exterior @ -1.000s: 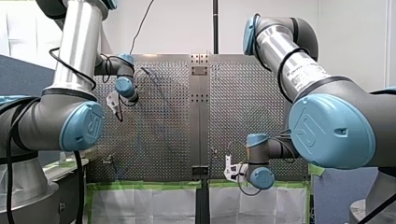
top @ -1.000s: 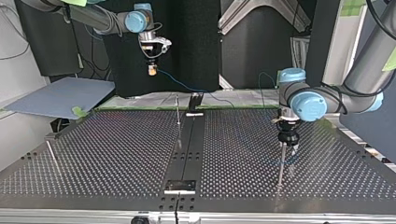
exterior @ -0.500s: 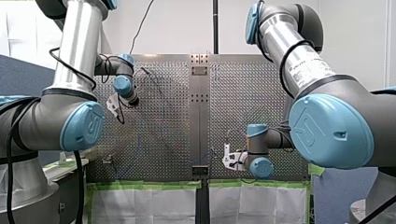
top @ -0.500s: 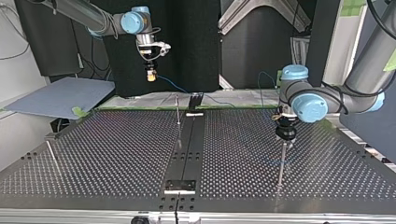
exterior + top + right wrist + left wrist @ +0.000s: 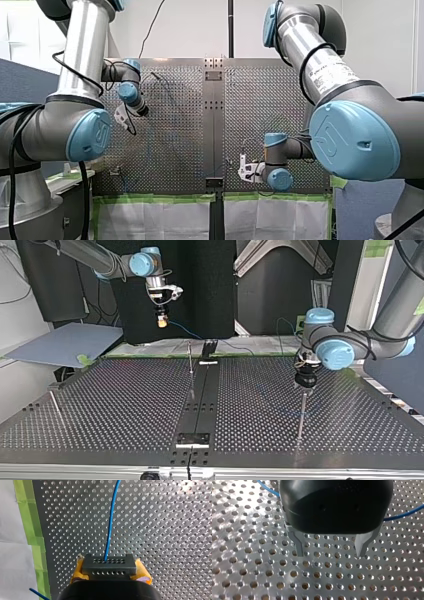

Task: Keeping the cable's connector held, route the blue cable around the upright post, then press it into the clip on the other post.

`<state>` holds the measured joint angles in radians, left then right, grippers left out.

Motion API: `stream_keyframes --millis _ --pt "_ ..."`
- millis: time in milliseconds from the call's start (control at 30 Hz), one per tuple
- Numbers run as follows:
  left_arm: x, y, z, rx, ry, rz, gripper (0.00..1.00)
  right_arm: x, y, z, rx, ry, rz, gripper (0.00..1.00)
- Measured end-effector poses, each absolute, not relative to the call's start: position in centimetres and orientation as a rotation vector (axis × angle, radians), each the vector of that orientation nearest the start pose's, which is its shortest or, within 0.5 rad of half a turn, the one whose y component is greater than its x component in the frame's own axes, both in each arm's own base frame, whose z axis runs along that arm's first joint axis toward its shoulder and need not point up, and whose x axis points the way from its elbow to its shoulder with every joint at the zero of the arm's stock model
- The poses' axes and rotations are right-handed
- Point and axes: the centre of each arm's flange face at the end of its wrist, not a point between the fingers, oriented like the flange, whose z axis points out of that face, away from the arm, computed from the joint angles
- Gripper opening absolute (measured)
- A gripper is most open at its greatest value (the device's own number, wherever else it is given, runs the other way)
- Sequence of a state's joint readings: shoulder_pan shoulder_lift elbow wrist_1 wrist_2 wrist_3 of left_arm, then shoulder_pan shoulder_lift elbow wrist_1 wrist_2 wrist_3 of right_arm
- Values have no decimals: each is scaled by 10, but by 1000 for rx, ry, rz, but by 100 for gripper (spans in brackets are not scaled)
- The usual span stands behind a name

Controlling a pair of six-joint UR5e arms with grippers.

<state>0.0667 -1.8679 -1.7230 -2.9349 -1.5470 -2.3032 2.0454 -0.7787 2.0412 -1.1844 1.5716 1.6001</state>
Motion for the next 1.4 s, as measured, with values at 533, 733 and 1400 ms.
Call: stream_keyframes --millis 533,733,1400 --pt "555 -80 257 -781 1639 -650 99 353 -395 -20 1616 -1011 1514 0" --pt "555 -80 253 -816 1613 -688 99 354 -394 -21 1618 -1010 1515 0" --pt "550 -92 207 -867 1581 -757 99 357 -391 -21 1631 -1002 1520 0"
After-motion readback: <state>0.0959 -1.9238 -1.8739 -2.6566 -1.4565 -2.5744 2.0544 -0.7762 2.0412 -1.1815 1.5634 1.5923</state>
